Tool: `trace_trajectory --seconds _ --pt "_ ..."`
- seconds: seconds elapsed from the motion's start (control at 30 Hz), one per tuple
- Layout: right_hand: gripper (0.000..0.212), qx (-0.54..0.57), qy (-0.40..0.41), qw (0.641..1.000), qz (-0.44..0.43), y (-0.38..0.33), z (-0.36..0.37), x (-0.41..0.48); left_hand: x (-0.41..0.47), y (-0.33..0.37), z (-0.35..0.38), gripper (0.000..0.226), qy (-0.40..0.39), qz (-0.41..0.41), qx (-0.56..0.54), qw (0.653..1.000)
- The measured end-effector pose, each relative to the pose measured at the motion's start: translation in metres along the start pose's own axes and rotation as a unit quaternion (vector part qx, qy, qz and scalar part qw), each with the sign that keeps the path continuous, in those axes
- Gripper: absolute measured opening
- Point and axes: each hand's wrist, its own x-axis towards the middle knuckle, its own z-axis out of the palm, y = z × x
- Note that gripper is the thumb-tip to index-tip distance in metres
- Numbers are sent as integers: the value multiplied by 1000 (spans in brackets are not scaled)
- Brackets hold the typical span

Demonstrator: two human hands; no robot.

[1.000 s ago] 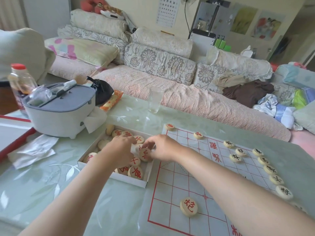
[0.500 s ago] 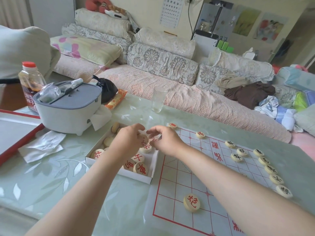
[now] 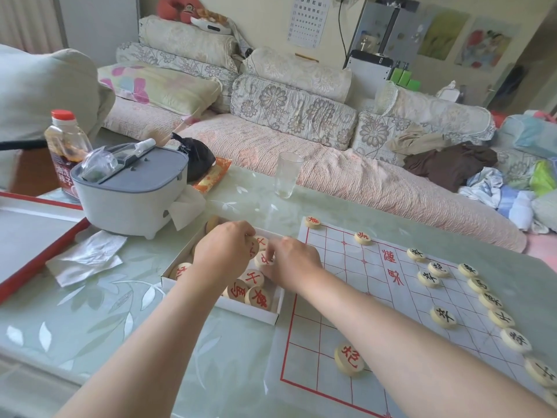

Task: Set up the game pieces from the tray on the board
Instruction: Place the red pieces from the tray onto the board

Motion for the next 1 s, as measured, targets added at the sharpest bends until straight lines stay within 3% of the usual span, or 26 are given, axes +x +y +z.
trace_trajectory --seconds 0.2,0.33,0.53,0.73,1.0 --pt "20 19 19 999 20 -6 3 -2 1 2 2 28 -8 -9 10 1000" --pt "16 107 -1 991 76 1 -6 -2 1 6 3 28 1 -5 5 1000" --pt "32 205 87 969 109 43 -30 -6 1 6 5 27 27 5 -57 998" --pt "30 162 38 976 139 78 -25 -29 2 20 14 26 4 9 -81 997" --pt "24 116 10 989 86 68 -5 -40 -5 48 20 28 -2 30 -130 991"
